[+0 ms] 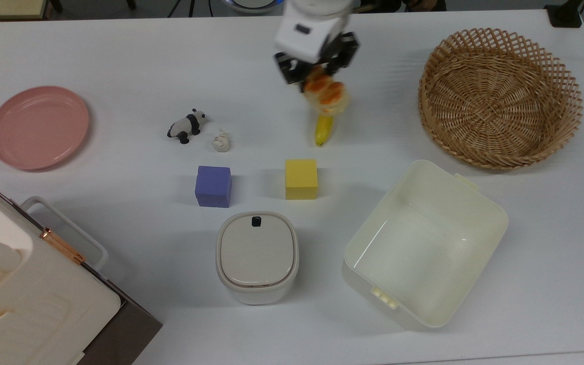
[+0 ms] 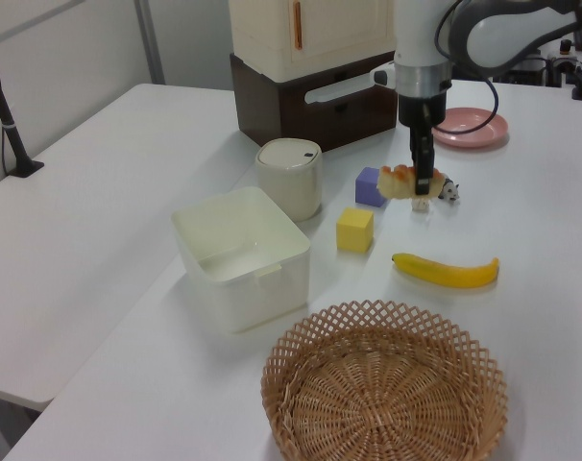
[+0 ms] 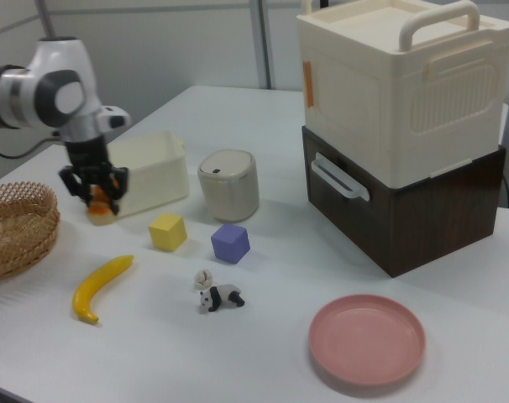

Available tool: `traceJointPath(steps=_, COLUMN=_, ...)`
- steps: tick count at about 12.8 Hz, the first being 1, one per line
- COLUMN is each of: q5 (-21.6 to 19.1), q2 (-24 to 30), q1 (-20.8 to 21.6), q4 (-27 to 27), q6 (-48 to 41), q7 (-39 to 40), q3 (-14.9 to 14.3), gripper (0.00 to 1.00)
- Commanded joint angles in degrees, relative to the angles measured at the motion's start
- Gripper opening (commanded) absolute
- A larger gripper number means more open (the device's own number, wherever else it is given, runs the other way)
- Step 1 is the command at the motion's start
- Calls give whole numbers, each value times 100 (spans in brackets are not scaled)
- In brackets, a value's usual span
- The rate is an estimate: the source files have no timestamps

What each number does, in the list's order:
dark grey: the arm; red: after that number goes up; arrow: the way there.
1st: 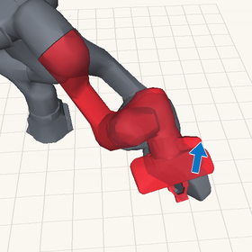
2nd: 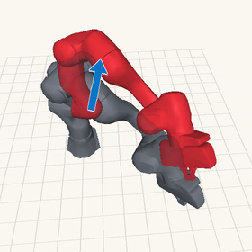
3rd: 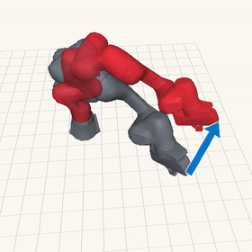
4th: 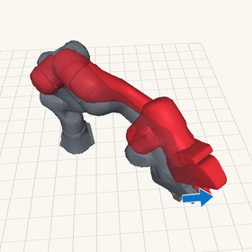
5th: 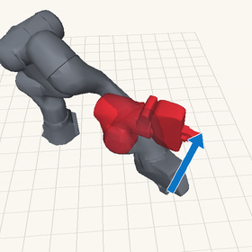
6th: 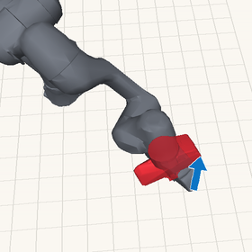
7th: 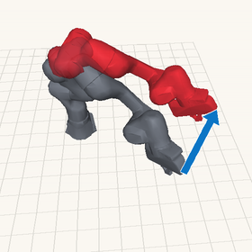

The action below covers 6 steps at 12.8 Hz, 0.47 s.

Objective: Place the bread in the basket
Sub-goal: 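Carry the bread roll over the wicker basket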

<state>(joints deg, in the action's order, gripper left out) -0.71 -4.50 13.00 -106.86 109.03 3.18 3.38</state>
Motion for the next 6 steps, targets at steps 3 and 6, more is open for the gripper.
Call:
traceJointPath(steps=3, q5=-219, q2=-130, q1=1501, q4=516, q6=-162, q7=-1563, q3=-47, gripper=55)
traceJointPath(steps=6, q5=-245, q2=-323, q1=2319, q4=675, q6=-84, q7=-2048, q3=-39, gripper=58)
